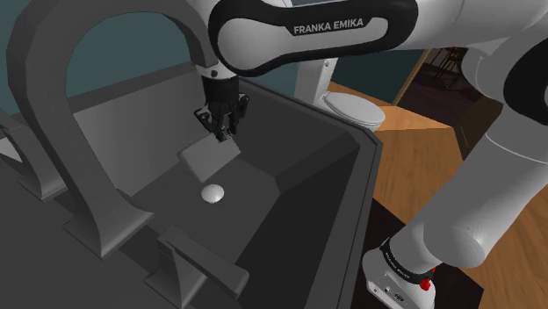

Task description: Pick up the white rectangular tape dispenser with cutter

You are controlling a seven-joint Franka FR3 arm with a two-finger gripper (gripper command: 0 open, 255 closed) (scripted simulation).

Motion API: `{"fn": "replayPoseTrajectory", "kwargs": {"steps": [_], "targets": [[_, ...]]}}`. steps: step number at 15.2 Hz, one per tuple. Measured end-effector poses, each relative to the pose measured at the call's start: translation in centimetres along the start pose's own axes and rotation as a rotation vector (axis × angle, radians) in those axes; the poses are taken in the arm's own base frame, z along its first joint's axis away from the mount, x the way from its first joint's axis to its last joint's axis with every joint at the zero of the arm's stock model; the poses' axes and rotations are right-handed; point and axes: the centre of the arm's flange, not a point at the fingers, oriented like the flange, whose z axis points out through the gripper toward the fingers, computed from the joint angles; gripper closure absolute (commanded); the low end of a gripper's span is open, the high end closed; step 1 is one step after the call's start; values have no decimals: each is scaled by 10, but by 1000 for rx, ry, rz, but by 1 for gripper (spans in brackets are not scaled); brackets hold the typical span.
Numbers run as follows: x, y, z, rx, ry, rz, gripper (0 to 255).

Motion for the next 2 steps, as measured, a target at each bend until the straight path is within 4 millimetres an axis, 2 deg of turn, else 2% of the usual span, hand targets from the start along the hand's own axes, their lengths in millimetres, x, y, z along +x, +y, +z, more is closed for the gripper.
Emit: {"fn": "replayPoseTrajectory", "kwargs": {"steps": [2], "targets": [[-1,1,-8,0,0,0,255]]}}
